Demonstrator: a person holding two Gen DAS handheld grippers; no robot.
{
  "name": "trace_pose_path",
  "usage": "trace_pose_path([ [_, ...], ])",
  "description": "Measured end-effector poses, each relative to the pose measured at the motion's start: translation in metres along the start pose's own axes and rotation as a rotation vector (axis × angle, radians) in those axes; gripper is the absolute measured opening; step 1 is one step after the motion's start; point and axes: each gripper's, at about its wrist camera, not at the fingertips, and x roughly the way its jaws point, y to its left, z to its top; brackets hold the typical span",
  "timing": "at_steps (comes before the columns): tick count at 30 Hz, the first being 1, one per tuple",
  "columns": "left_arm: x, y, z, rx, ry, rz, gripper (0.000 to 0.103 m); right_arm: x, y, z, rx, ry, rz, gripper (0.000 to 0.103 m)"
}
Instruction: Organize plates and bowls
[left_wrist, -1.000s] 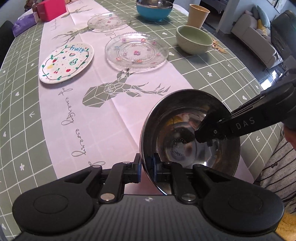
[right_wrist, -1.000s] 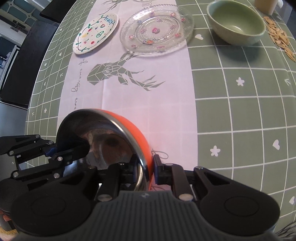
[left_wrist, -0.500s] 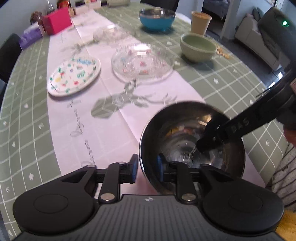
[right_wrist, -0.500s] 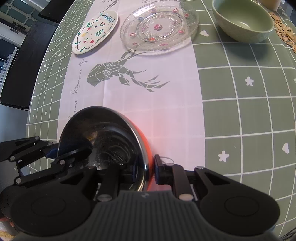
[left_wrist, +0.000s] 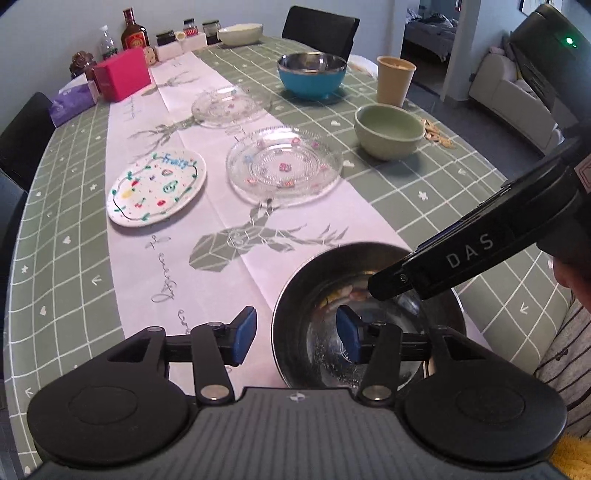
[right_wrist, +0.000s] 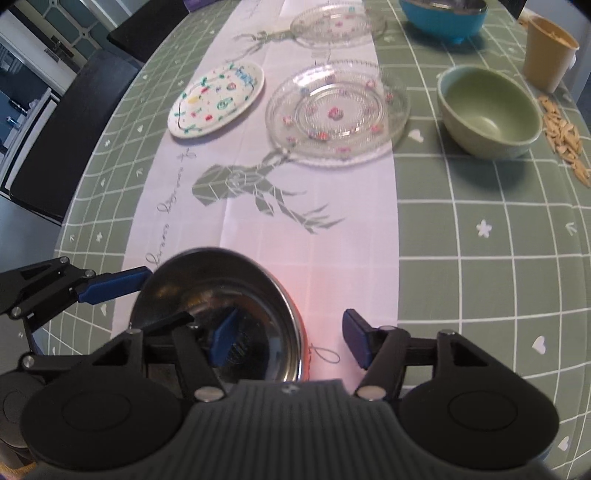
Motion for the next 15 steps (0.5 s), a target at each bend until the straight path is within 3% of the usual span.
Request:
trace_pose_path([
  [10, -0.027, -0.013, 0.040, -0.048, -0.066, 0.026, 0.063, -0.075, -0.026, 0.037, 0.039, -0.207, 0.037, 0.066],
  [15, -0.035, -0.012, 0.080, -0.148, -0.092, 0.019, 0.063, -0.114, -0.051, 0.071, 0.086, -0.377, 0.023, 0.066],
])
